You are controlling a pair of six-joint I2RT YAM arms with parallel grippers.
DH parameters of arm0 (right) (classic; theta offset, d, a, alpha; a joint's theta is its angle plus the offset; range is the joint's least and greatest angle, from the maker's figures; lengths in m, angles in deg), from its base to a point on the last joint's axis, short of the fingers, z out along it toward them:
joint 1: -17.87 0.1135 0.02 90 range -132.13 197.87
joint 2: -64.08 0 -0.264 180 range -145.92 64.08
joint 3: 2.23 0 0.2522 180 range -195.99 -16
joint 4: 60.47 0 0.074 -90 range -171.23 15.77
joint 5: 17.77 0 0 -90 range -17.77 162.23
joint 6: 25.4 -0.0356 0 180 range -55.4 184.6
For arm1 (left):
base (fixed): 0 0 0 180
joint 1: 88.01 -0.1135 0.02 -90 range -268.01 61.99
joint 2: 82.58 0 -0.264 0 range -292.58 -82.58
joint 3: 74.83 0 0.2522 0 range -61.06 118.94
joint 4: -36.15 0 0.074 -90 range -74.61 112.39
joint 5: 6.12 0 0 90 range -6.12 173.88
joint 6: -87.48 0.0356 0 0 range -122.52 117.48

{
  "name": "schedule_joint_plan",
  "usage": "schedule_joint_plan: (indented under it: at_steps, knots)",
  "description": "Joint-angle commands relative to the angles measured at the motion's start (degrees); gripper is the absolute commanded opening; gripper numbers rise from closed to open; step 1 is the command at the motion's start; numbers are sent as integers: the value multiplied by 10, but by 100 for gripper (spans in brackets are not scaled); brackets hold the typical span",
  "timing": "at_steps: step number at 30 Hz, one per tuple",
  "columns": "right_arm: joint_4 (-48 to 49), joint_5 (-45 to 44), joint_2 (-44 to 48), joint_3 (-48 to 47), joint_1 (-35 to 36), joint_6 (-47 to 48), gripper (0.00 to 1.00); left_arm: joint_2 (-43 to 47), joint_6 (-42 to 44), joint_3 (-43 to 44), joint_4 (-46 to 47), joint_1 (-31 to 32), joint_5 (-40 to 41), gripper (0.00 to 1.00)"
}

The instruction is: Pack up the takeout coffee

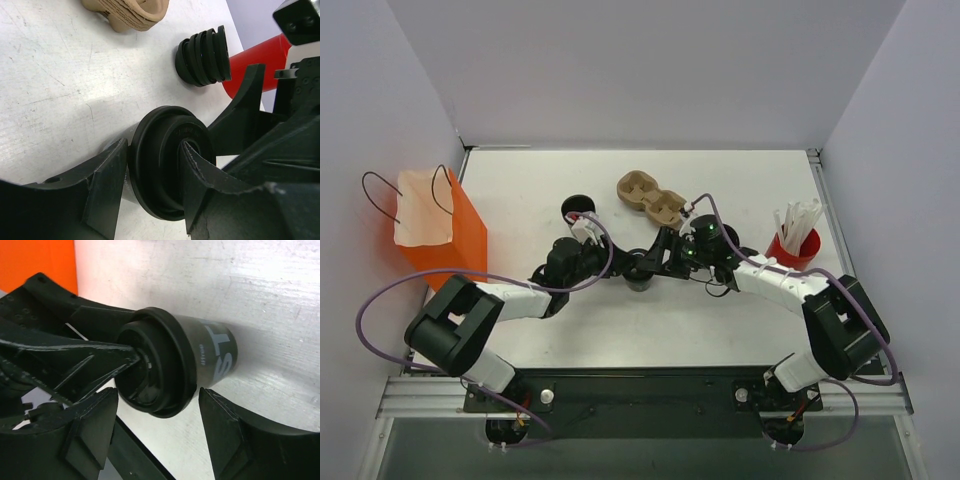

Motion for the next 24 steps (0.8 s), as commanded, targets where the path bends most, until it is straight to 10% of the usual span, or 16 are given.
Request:
schedule_joint_plan:
  at_steps: [1, 15, 24]
  knots:
    - [29, -71, -14, 15, 13, -26, 65, -35, 22, -51, -207, 5, 25, 54]
    - [65, -70, -66, 14, 15, -38, 48, -21, -8, -46, -200, 19, 17, 53]
    - [-106, 0, -110, -73, -30, 63, 34, 60, 31, 40, -321, 4, 13, 58]
